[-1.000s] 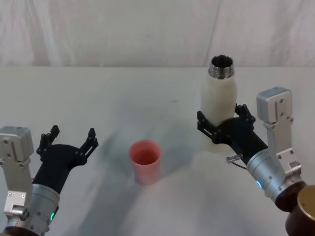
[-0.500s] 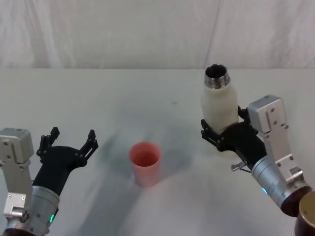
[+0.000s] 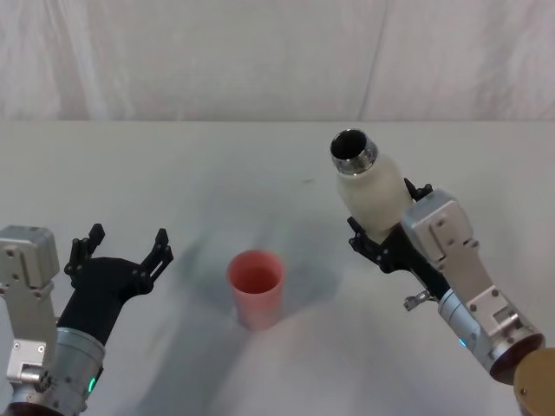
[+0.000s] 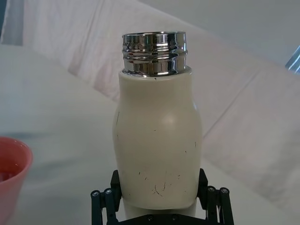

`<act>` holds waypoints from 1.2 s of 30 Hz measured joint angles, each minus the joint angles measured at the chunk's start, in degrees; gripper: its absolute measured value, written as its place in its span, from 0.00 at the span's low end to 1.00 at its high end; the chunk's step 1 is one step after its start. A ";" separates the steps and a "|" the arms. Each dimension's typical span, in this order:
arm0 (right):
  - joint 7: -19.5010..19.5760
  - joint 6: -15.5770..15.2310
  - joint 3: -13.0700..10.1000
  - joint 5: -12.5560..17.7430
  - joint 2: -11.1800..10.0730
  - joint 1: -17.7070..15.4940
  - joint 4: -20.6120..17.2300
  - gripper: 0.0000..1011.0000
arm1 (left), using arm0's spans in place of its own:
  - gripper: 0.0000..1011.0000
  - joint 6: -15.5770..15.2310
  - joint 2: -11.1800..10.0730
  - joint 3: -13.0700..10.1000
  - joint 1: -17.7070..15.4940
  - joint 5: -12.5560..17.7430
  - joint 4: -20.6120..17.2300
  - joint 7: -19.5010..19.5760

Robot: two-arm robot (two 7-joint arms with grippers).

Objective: Grasp the thermos with one hand and pour water into the cup lid.

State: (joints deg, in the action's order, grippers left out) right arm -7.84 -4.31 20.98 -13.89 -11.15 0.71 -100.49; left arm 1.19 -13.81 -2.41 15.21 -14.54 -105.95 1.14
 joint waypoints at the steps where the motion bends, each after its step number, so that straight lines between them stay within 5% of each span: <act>1: 0.50 0.49 0.21 -1.38 -0.12 -0.02 0.00 0.94 | 0.99 0.00 0.00 0.00 0.00 0.00 0.00 0.00; 13: 4.20 1.34 1.97 -12.60 -0.91 0.03 -0.23 0.94 | 0.99 0.00 0.00 0.00 0.00 0.00 0.00 0.00; 20: 6.67 0.13 3.92 -21.42 -1.53 0.55 0.39 0.94 | 0.99 0.00 0.00 0.00 0.00 0.00 0.00 0.00; 21: 7.67 -0.17 4.75 -24.53 -1.77 0.80 0.92 0.94 | 0.99 0.00 0.00 0.00 0.00 0.00 0.00 0.00; 36: 11.34 -1.80 7.76 -37.08 -2.73 1.58 3.22 0.94 | 0.99 0.00 0.00 0.00 0.00 0.00 0.00 0.00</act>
State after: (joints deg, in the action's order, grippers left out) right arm 3.51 -6.11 28.74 -50.97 -13.88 2.29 -97.26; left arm 1.19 -13.80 -2.41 15.21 -14.55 -105.95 1.14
